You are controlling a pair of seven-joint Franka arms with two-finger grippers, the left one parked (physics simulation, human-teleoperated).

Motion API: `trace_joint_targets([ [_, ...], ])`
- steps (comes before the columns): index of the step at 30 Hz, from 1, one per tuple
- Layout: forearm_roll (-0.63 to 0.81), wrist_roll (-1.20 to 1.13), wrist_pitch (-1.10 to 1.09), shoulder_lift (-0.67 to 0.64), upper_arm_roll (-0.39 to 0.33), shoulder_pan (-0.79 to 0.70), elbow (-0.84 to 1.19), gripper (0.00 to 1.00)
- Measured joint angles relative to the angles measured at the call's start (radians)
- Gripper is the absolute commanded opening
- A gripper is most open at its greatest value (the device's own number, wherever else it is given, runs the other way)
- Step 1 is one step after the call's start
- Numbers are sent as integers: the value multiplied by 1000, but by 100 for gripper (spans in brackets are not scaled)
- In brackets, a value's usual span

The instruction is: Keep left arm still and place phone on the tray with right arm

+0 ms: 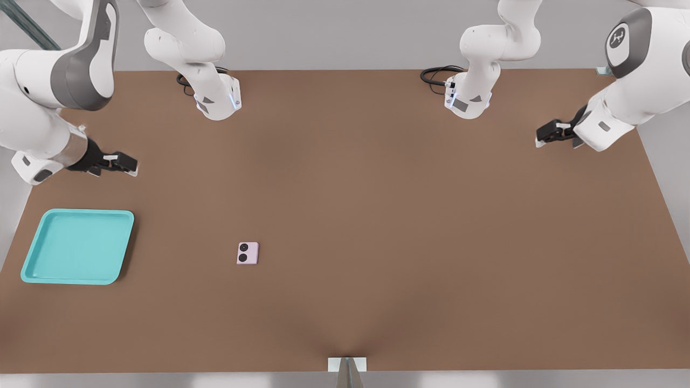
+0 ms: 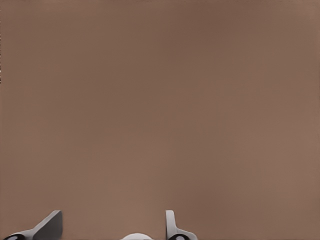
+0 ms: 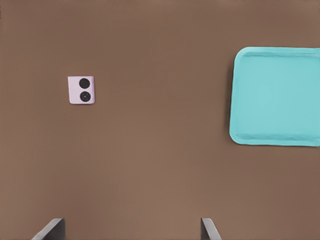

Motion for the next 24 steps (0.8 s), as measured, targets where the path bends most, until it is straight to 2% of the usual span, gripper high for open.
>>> trace_joint_targets([
  [2,0,-3,35,36,2,-7,20,100],
  [4,-6,-1,75,135,4,17,68,100],
  [10,-16,69,293,409,9,254,81,100],
  [15,-14,149,470,566,14,284,75,100],
  [19,-12,212,572,637,40,286,52,100],
  [24,-11,284,681,662,56,285,-19,100],
])
